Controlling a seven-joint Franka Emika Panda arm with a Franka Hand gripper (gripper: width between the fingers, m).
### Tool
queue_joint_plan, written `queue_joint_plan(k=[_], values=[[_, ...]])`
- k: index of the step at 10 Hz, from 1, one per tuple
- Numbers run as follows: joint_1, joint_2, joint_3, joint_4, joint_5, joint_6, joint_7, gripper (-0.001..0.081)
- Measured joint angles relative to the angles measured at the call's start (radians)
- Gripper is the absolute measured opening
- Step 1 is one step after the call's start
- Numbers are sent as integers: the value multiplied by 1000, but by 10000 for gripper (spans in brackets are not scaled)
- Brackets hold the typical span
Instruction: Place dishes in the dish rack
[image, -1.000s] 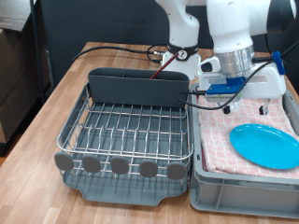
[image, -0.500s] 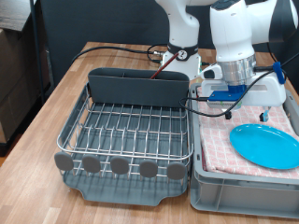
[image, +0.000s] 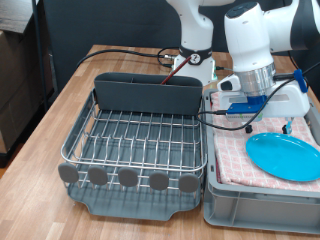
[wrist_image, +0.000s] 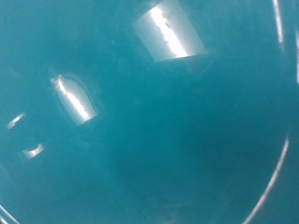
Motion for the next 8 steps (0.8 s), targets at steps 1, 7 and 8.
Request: queue_joint_plan(k=[1, 7, 8], values=[[0, 10, 1, 10, 15, 0, -12, 803], [-2, 42, 23, 40, 174, 58, -133, 531], [-2, 42, 23, 40, 183, 59, -137, 531]])
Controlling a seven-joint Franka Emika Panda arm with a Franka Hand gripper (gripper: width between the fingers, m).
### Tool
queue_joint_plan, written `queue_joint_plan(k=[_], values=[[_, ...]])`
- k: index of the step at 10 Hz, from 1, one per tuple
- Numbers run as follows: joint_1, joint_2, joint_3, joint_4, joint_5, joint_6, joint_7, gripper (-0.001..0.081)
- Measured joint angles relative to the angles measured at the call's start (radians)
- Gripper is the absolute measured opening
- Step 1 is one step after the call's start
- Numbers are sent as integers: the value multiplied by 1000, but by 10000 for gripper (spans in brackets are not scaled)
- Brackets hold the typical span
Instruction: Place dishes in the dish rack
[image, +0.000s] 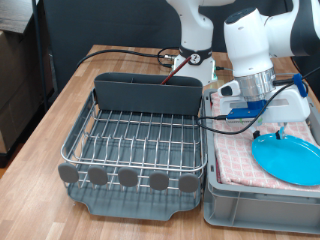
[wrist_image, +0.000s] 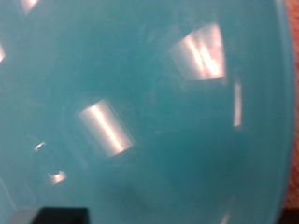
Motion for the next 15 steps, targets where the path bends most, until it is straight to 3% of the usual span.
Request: queue_joint_plan(k=[1, 2, 3, 4, 6, 9, 11, 13, 15], values=[[0, 0, 0, 0, 13, 4, -10, 331], [0, 0, 1, 0, 26, 10, -19, 331], [0, 0, 1, 0, 36, 16, -28, 156], [0, 0, 0, -1, 37, 21, -28, 41], [11, -3, -16, -6, -16, 30, 21, 33], [123, -57, -172, -60, -418, 23, 397, 32], [170, -118, -260, -90, -643, -26, 586, 32], [176, -180, -315, -106, -854, -99, 746, 28], [170, -236, -342, -114, -971, -169, 828, 17]])
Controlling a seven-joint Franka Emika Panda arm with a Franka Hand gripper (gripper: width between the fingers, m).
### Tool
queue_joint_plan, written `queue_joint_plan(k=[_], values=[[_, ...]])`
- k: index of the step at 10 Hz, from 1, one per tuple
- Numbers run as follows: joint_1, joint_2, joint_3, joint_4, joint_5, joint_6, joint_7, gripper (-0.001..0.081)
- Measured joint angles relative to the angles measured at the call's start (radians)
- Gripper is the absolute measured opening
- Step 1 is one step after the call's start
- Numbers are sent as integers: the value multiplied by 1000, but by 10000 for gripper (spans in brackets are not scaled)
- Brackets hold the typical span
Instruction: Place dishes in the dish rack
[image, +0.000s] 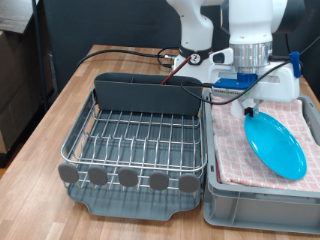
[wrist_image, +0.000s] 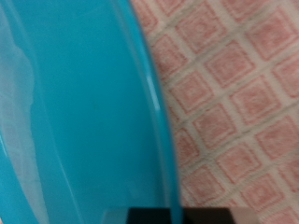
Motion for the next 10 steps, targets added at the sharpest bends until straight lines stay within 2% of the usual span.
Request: queue_joint_plan(k=[5, 9, 10], values=[[-26, -110, -28, 8, -207, -191, 102, 17], [-52, -184, -29, 70, -358, -406, 146, 17], [-53, -195, -34, 79, -351, -413, 135, 17]])
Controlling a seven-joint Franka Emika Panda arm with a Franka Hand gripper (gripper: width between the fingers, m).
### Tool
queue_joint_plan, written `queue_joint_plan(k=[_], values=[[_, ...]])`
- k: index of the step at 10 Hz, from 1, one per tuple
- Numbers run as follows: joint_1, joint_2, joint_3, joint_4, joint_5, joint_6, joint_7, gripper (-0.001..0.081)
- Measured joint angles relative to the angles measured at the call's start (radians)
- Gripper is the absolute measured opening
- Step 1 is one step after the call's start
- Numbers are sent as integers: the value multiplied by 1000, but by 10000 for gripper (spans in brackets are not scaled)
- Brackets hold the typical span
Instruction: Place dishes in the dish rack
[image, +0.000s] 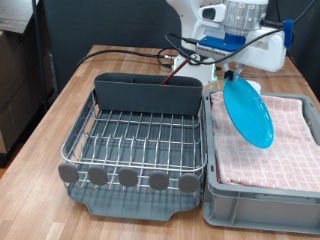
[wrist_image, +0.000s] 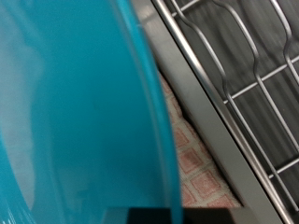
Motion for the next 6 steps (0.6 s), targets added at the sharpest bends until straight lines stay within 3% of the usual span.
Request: queue_joint_plan(k=[3, 6], values=[[0, -3, -4, 4, -21, -32, 7, 17], [-26, -43, 1, 49, -234, -227, 47, 17]])
